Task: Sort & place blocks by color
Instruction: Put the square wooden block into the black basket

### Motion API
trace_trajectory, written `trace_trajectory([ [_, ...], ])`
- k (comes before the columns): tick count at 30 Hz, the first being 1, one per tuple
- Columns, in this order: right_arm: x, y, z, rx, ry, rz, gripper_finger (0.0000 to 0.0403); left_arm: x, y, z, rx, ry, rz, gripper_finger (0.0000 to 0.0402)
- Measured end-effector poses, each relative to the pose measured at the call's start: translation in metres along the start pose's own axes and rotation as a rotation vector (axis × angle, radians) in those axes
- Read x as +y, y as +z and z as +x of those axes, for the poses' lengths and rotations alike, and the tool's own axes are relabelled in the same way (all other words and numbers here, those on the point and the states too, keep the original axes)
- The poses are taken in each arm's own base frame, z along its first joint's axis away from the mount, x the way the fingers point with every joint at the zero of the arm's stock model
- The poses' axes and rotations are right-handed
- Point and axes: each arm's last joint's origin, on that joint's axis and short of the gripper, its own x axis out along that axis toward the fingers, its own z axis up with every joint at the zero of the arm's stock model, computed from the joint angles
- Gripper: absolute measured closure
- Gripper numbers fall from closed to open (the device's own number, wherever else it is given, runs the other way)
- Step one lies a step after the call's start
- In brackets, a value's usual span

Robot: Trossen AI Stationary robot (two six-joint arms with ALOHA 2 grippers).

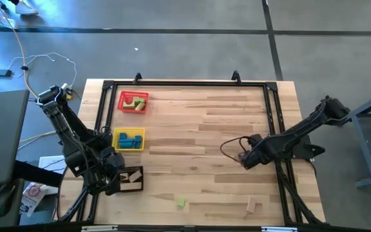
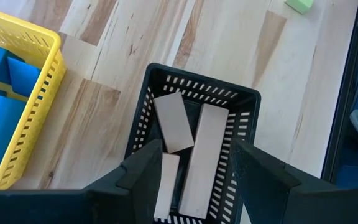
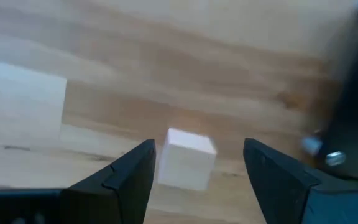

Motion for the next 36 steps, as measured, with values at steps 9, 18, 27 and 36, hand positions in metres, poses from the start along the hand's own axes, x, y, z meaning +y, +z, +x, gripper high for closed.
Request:
trace_trajectory([
  [9,0.002,-0.003,0.009,0.048,0.047,0.021,0.0172,0.0,0.0,0.0,0.0,0.0,0.0,0.0227],
  [18,0.002,-0.003,0.01,0.059,0.043,0.036,0.0172,0.0,0.0,0.0,-0.004,-0.001,-0.001,0.0227],
  [27,0.008,-0.006,0.024,0.047,-0.038,0.042,0.0173,0.0,0.001,0.0,-0.025,0.003,-0.002,0.0227],
  [36,0.015,-0.009,0.032,0.058,-0.042,-0.009,0.0283,0.0,0.001,0.0,-0.027,0.004,-0.001,0.0227],
])
